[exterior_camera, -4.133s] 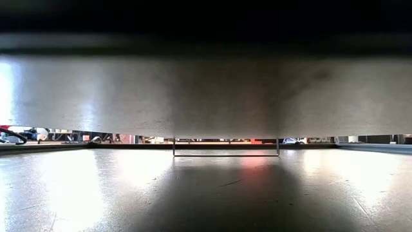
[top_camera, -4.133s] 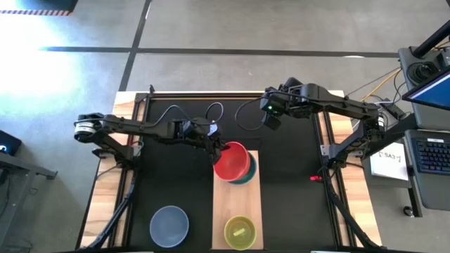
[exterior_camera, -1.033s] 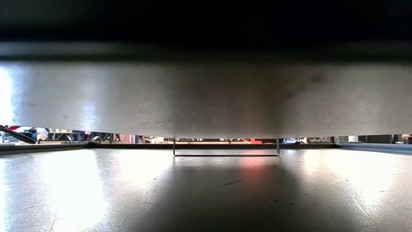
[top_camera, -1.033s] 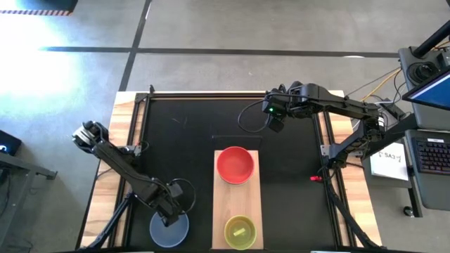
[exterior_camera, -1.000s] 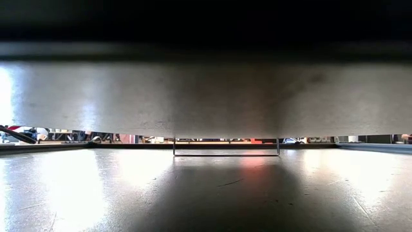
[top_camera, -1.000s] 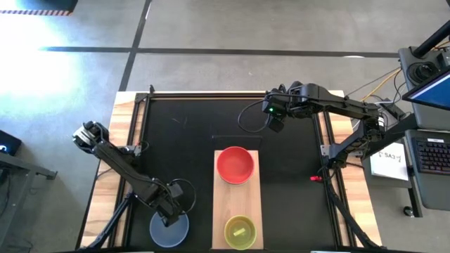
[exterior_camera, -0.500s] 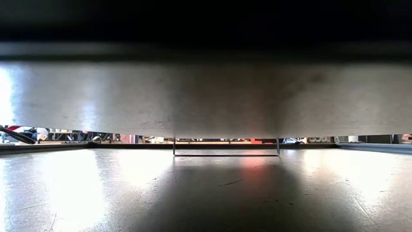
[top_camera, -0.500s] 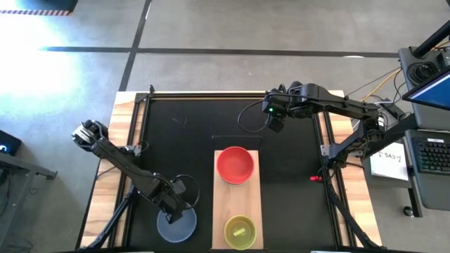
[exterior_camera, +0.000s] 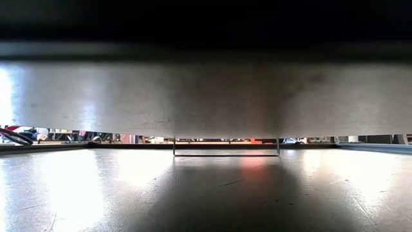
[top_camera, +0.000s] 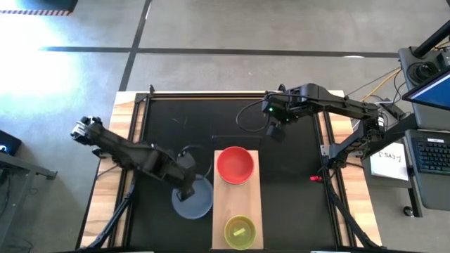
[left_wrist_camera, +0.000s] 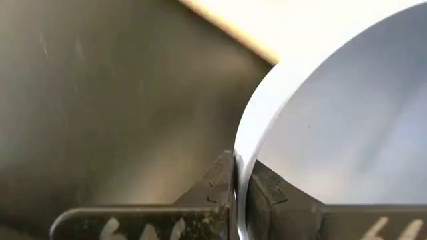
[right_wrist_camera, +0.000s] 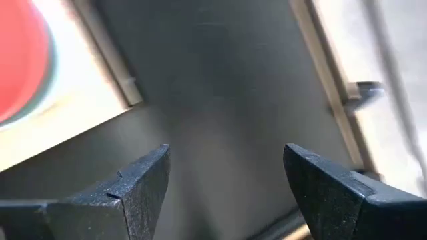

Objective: Place and stack bowls onto a shelf
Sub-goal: Stack the large gray bowl on top of the large green bowl on the shelf

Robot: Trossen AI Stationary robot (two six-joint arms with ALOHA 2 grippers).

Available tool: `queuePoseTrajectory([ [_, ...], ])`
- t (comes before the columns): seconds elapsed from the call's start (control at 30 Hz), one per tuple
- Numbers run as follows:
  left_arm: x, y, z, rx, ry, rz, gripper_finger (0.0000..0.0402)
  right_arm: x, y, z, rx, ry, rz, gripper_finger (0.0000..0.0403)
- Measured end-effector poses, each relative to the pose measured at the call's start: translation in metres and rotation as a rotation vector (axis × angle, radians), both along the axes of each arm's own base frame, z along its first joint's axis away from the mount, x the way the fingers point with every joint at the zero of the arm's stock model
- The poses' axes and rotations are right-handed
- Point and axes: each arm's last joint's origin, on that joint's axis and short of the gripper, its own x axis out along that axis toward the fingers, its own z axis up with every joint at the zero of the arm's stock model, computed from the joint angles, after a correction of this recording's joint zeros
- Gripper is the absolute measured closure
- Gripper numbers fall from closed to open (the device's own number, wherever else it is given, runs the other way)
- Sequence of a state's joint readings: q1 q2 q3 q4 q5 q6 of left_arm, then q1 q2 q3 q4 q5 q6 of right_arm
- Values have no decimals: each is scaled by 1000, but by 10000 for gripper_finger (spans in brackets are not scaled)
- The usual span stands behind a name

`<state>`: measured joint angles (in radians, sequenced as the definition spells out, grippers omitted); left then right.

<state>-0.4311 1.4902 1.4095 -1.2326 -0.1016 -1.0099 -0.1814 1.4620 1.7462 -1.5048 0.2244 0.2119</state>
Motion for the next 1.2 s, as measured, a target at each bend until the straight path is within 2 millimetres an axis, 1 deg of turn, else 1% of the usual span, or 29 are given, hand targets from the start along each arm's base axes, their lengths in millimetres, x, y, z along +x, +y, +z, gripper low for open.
queuePoseTrajectory([
  [0.1, 9, 11, 32, 83, -140, -27, 402, 2, 2, 0, 72, -17, 65, 125],
  [0.23, 13, 32, 68, 221, -258, -22, 402, 3, 3, 0, 72, -25, 107, 125],
  [0.33, 13, 54, 89, 324, -296, 19, 402, 3, 4, 0, 73, -15, 183, 125],
  [0.43, 15, 79, 101, 405, -312, 61, 402, 8, 5, 0, 53, -30, 213, 125],
  [0.5, 16, 96, 104, 463, -300, 89, 401, 13, 4, -1, 11, -49, 216, 125],
  [0.6, 19, 123, 102, 560, -258, 156, 401, 20, 1, 2, -69, -94, 267, 125],
  [0.73, 34, 158, 101, 666, -265, 220, 401, 35, -5, 13, -190, -274, 254, 125],
  [0.83, 48, 180, 100, 716, -303, 237, 401, 47, -10, 25, -271, -449, 152, 125],
  [0.9, 55, 190, 97, 742, -304, 236, 401, 51, -12, 31, -330, -512, 81, 125],
  [1.0, 61, 200, 93, 807, -267, 262, 401, 53, -15, 35, -409, -540, 28, 125],
  [1.2, 74, 209, 88, 941, -243, 337, 401, 57, -16, 39, -447, -581, 34, 125],
])
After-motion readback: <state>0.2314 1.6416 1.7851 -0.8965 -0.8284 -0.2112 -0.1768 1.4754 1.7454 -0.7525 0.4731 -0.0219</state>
